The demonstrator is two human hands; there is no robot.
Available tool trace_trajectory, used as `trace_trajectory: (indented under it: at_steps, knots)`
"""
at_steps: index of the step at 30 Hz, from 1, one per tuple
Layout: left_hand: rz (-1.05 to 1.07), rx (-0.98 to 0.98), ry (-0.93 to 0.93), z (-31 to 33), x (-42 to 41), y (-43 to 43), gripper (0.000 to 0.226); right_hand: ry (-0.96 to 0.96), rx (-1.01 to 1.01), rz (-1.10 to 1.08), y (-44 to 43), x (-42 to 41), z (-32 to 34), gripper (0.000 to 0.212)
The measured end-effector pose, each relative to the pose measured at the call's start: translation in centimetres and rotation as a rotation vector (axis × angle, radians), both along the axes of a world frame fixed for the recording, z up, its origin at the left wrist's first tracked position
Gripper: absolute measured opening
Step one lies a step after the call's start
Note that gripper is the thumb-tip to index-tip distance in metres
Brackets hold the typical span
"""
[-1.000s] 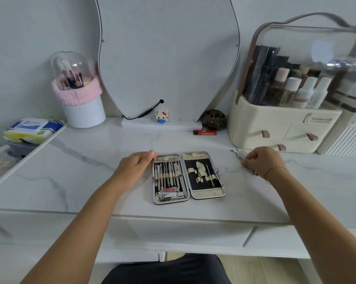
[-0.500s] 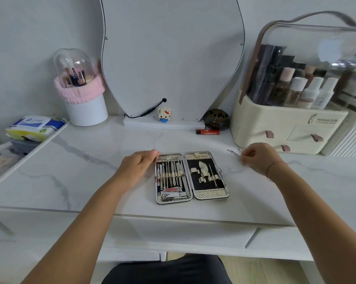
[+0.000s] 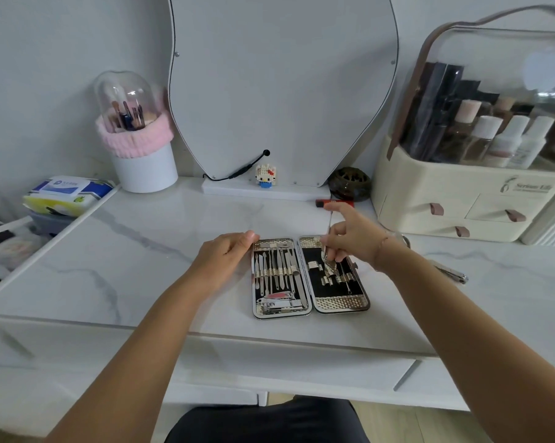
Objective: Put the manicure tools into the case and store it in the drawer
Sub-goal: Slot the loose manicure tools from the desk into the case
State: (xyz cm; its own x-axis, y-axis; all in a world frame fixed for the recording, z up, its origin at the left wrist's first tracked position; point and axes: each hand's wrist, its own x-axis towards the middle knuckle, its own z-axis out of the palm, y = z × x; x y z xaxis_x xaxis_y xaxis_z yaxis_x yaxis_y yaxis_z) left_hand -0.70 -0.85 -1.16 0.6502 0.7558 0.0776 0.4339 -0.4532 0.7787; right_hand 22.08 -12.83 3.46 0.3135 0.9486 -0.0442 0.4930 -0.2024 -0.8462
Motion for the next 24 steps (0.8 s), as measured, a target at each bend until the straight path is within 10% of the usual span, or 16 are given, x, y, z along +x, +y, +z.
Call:
trace_trajectory:
  at_steps: [24]
  knots:
    - [-0.013,0.000,-0.007,-0.34,-0.05,0.39,0.063,-0.226,-0.055,0.105,0.11,-0.34,-0.66,0.060]
